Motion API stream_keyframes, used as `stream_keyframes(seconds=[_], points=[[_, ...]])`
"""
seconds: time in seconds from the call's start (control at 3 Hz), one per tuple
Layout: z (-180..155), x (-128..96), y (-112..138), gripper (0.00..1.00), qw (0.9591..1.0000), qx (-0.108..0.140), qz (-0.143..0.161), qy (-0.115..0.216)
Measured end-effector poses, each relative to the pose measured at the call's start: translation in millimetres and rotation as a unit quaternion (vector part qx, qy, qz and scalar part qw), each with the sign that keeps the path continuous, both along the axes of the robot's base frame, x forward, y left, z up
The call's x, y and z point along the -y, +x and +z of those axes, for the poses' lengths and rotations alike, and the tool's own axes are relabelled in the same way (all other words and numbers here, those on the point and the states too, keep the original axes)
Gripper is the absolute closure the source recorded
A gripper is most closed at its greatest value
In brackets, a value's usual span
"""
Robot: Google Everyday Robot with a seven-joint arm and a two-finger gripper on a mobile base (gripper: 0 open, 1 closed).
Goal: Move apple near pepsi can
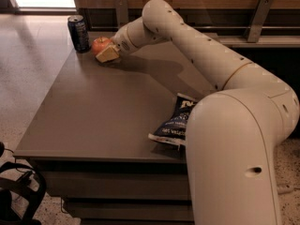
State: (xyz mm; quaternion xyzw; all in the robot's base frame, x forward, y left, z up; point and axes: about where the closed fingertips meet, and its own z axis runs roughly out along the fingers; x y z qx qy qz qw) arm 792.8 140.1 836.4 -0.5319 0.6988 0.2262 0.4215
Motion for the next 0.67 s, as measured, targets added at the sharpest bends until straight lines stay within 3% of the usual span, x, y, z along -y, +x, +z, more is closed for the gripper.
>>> stream_keyframes(seconds=[0.33, 0.67], points=[[-1.9, -2.3, -0.5, 0.00, 1.0000, -0.001, 0.002, 0.000], [-2.0, -2.4, -0.5, 0.00, 1.0000, -0.001, 0.002, 0.000]])
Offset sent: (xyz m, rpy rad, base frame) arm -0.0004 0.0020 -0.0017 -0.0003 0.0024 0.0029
